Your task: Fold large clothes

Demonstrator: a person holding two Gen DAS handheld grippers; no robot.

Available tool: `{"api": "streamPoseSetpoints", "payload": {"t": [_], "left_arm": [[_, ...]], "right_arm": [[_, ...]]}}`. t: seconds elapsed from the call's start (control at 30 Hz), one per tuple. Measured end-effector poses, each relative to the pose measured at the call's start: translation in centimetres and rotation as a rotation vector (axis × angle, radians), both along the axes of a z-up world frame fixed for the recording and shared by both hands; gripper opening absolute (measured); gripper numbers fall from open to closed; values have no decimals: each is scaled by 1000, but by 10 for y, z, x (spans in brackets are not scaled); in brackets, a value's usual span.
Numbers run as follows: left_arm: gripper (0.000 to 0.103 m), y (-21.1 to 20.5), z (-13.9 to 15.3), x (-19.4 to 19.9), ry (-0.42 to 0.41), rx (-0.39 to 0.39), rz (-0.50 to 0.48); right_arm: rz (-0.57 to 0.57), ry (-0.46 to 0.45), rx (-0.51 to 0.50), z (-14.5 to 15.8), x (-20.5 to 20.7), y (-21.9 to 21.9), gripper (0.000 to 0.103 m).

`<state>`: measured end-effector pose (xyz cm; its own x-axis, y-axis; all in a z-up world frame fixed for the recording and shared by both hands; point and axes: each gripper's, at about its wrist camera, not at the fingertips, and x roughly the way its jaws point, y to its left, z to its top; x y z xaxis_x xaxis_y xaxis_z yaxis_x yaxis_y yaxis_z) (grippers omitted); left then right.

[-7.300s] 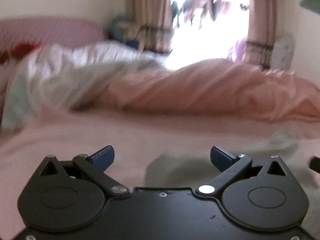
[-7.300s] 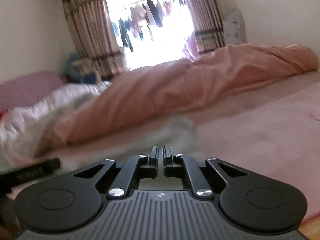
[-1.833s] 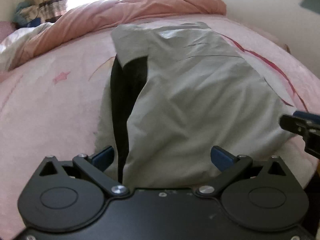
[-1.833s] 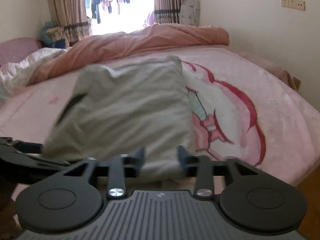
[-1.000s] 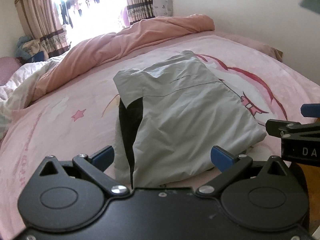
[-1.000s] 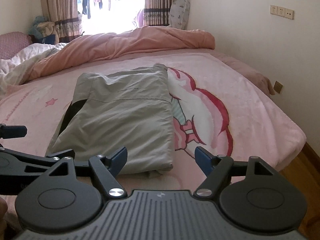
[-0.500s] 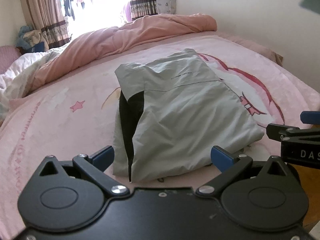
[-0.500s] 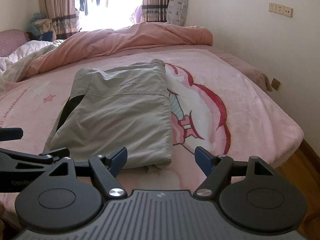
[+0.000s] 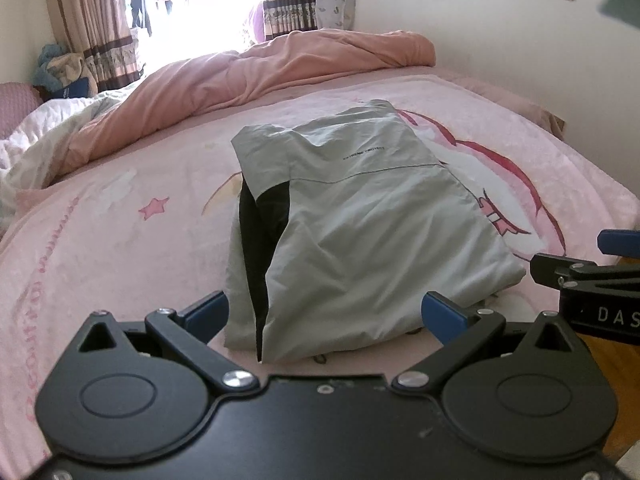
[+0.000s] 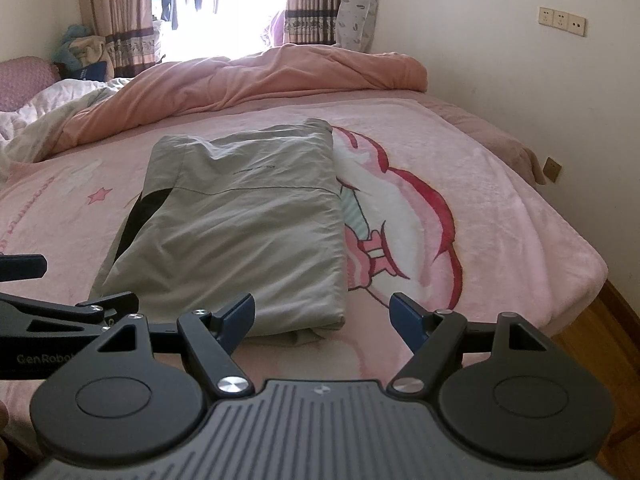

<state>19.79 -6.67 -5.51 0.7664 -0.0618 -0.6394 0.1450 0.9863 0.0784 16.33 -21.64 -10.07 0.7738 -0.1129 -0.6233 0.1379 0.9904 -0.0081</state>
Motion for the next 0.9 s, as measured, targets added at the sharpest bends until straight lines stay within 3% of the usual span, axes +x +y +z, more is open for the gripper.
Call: {"api": "streamPoseSetpoints", "payload": {"t": [0.9], "left_arm": [[103, -2, 0, -4, -4, 0, 1]], "right_arm": [[9, 9, -10, 1, -3, -3, 90]]}}
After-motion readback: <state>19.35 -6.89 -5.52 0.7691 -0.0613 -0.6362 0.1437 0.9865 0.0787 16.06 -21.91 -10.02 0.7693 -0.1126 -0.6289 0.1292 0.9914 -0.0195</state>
